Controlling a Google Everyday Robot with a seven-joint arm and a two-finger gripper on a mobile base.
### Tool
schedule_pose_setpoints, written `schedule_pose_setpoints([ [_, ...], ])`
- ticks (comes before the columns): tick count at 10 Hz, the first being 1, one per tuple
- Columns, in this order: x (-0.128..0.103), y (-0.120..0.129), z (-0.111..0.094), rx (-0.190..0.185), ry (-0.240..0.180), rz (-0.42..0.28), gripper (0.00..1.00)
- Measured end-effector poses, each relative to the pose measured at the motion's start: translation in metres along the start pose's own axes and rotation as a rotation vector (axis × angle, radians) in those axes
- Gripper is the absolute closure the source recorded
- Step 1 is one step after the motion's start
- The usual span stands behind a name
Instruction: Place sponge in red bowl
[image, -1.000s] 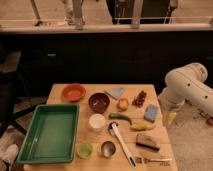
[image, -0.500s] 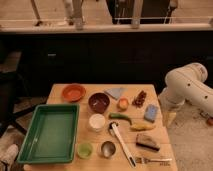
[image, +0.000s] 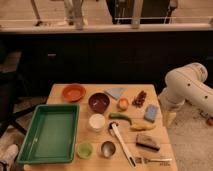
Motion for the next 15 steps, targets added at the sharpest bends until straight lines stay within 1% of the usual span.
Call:
schedule_pose_setpoints([
  [5,0.0,0.0,0.0,-0.002,-0.004,-0.009,0.2],
  [6,-0.002,0.0,0.002,-0.03,-0.034,-0.057,0.2],
  [7,-0.007,-0.001,0.004,-0.052,-0.058,-0.143,0.2],
  [8,-0.011,-0.003,0.007,-0.071,-0.071,-0.215,0.2],
  [9,-0.017,-0.005,0.01,-0.096,-0.092,-0.32,0.2],
  [10,-0.017,-0.005,0.011,-0.11,-0.1,-0.367,0.2],
  [11,-0.018,-0.005,0.012,-0.12,-0.109,-0.408,0.2],
  [12,-0.019,-0.006,0.012,-0.124,-0.114,-0.429,0.2],
  [13,-0.02,-0.006,0.012,-0.124,-0.118,-0.434,0.2],
  [14,-0.018,-0.004,0.011,-0.118,-0.123,-0.427,0.2],
  [15,-0.016,-0.003,0.011,-0.084,-0.107,-0.447,0.2],
])
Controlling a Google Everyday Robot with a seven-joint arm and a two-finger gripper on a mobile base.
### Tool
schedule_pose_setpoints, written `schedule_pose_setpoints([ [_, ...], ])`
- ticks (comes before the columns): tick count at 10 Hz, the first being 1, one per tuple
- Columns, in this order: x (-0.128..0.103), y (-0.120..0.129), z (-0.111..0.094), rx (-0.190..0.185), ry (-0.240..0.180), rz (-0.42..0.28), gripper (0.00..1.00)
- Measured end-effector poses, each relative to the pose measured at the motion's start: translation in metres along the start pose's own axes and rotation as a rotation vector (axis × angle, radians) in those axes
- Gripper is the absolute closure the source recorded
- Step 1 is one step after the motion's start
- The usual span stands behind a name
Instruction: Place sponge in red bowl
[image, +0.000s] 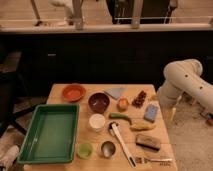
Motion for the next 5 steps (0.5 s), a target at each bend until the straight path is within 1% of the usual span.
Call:
schedule_pose_setpoints([
  [1,0.002,0.003,0.003,0.021,0.065,-0.063,0.2],
  [2,0.004,0.004,0.007,0.029,0.123,-0.128,0.2],
  [3,0.006,0.004,0.011,0.026,0.143,-0.161,0.2],
  [5,0.013,0.006,0.021,0.009,0.118,-0.225,0.2],
])
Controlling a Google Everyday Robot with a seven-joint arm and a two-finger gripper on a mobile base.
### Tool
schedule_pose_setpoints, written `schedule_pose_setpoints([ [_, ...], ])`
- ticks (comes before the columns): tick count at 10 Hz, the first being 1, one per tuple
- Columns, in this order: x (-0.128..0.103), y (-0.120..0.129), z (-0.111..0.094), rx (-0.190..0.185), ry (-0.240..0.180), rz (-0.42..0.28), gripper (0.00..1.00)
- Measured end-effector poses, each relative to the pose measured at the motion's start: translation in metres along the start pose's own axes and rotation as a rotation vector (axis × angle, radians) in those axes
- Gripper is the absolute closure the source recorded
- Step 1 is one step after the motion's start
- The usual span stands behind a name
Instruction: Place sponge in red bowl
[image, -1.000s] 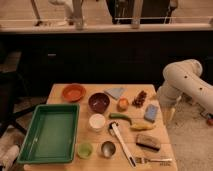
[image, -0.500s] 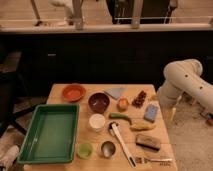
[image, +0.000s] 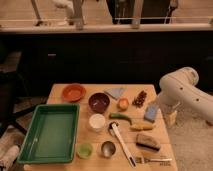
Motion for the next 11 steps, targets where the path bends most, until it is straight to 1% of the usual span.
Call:
schedule_pose_setpoints([
  [1,0.002,0.001,0.006,-0.003,-0.022,-0.039,0.2],
  [2,0.005,0.001,0.015,-0.003,-0.048,-0.097,0.2],
  [3,0.008,-0.001,0.023,-0.007,-0.063,-0.147,0.2],
  [4,0.012,-0.009,0.032,-0.001,-0.073,-0.19,0.2],
  [5,0.016,-0.015,0.037,-0.003,-0.072,-0.205,0.2],
  [6,0.015,-0.021,0.04,-0.001,-0.077,-0.214,0.2],
  [8,0.018,-0.016,0.04,-0.011,-0.073,-0.209,0.2],
  [11,0.017,-0.018,0.04,-0.008,-0.072,-0.212,0.2],
])
